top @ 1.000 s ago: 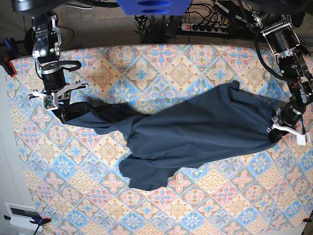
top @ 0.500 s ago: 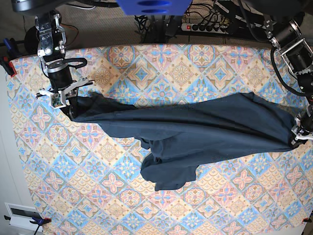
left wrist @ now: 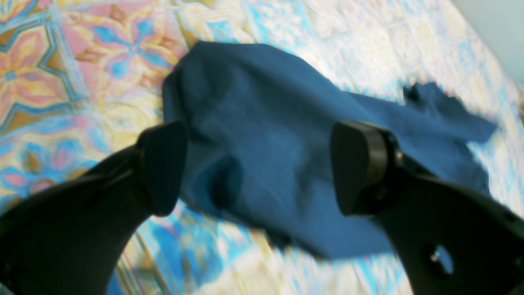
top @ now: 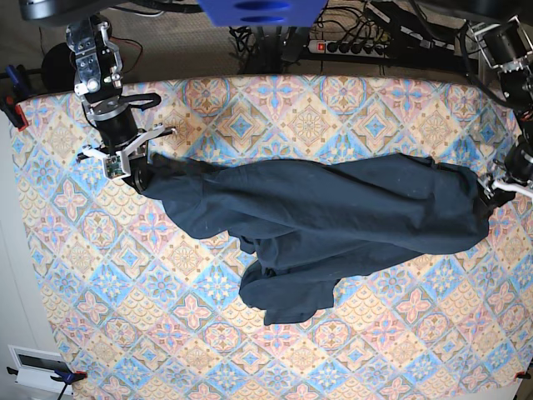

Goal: Layout the t-shirt on the table in an organized manner, then fold the t-shirt properly

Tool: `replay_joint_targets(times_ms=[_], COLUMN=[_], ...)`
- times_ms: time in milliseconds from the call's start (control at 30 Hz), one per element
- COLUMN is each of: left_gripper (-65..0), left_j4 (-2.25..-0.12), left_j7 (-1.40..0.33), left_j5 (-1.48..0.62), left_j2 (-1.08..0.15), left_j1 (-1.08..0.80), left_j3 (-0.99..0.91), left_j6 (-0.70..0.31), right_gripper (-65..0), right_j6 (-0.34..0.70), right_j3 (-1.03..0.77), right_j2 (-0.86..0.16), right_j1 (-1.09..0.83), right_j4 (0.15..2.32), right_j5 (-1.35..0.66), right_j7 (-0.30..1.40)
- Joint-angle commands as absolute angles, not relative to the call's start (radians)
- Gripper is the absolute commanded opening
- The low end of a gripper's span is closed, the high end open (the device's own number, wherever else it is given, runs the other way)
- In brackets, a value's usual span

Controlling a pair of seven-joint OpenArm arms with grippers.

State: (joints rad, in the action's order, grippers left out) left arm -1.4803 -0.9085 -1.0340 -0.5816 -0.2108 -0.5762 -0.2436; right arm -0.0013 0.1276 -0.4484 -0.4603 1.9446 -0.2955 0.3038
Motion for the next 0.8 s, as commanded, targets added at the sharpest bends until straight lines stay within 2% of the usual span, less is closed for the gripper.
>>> replay_joint_targets(times_ms=[0,167,300,500,567,633,667,733,767], left_gripper=[-11.2,-11.2,-11.2,-11.3,-14.2,-25.2,-35.1,-60.3,-65.0], left_j4=[-1.52,-1.544,-1.511,-1.468,-1.443,-1.432,-1.432,-1.434,-1.435], left_j7=[-0.894,-0.894,-0.888,-0.886,-0.895,-0.895,-0.895,-0.895,-0.898], left_j5=[-1.05,-1.052,-1.03,-0.908,-0.863,-0.823,-0.811,-0.811,-0.816], left_j2=[-0.584,-0.506,-0.453,-0.386,-0.352,-0.325,-0.32,-0.321,-0.323], left_j1=[-0.24,-0.341,-0.343,-0.226,-0.166,-0.124,-0.107,-0.073,-0.061], left_j3=[-0.584,-0.575,-0.526,-0.429,-0.426,-0.41,-0.387,-0.351,-0.346], left_j6=[-0.248,-0.248,-0.249,-0.248,-0.248,-0.248,-0.248,-0.248,-0.248], right_gripper=[-64.5,-64.5,-64.5,-64.5,-64.5,-64.5,-64.5,-64.5,-64.5], right_j6=[-0.002,-0.002,-0.002,-0.002,-0.002,-0.002,-0.002,-0.002,-0.002], right_j3=[0.12,0.12,0.12,0.12,0.12,0.12,0.12,0.12,0.12], right_j2=[-0.461,-0.461,-0.461,-0.461,-0.461,-0.461,-0.461,-0.461,-0.461], right_j1=[-0.455,-0.455,-0.455,-0.455,-0.455,-0.455,-0.455,-0.455,-0.455], right_j4=[1.96,1.959,1.959,1.959,1.959,1.959,1.959,1.959,1.959], right_j5=[-0.298,-0.298,-0.298,-0.298,-0.298,-0.298,-0.298,-0.298,-0.298], right_j7=[0.275,0.275,0.275,0.275,0.275,0.275,0.275,0.275,0.275])
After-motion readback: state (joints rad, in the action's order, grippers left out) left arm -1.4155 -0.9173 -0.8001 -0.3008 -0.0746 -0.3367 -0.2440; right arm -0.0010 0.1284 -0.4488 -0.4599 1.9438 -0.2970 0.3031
